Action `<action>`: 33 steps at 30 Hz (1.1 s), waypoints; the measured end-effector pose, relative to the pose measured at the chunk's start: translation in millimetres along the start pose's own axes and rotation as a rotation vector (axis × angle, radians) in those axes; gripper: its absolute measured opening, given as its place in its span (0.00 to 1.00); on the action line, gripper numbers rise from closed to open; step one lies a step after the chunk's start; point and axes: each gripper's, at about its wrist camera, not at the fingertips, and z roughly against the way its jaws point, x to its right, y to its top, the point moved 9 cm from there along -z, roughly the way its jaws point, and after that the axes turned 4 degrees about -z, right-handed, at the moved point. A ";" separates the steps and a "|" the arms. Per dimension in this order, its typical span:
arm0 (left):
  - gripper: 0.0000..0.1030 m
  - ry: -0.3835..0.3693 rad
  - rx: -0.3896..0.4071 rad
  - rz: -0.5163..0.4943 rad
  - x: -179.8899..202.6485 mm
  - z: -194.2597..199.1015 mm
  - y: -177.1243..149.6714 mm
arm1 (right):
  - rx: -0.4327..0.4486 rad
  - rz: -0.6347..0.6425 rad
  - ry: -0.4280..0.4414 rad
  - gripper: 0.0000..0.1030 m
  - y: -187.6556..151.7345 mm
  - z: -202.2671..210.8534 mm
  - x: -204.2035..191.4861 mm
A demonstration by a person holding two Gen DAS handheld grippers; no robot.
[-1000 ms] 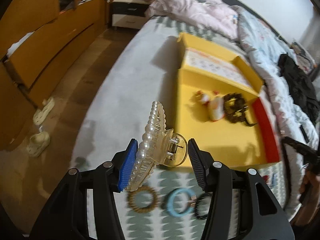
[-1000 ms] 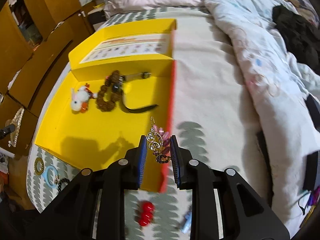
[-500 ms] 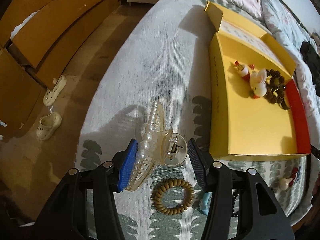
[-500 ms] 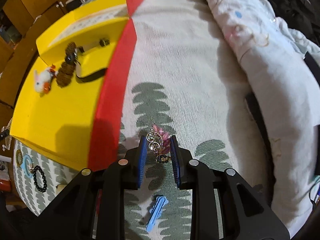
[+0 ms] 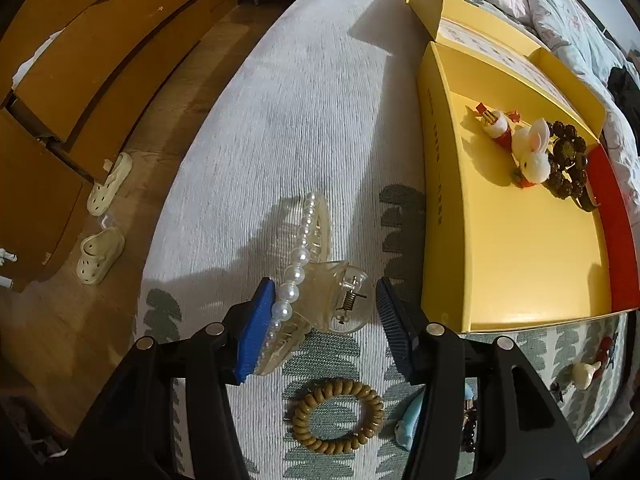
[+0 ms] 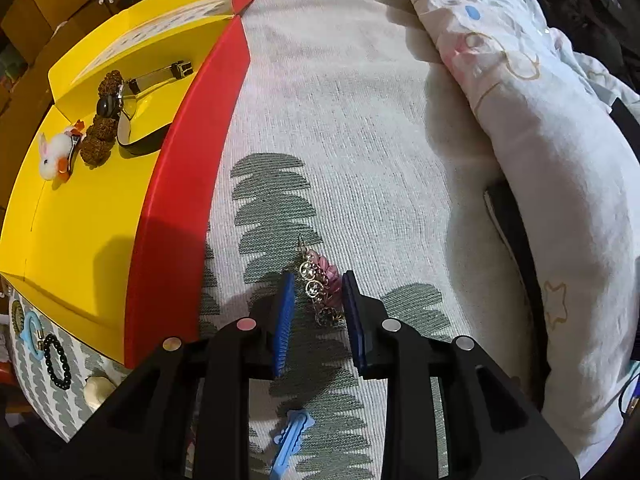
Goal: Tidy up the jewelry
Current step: 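Carry the claw clip and brooch out of the box and open both tools over the bedspread, then grasp the brown bead bracelet with the right tool while the left tool grasps the white rabbit plush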
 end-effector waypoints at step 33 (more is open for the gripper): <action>0.75 -0.136 0.206 -0.077 112.9 52.3 54.6 | 0.227 0.107 0.179 0.56 33.4 77.1 -112.4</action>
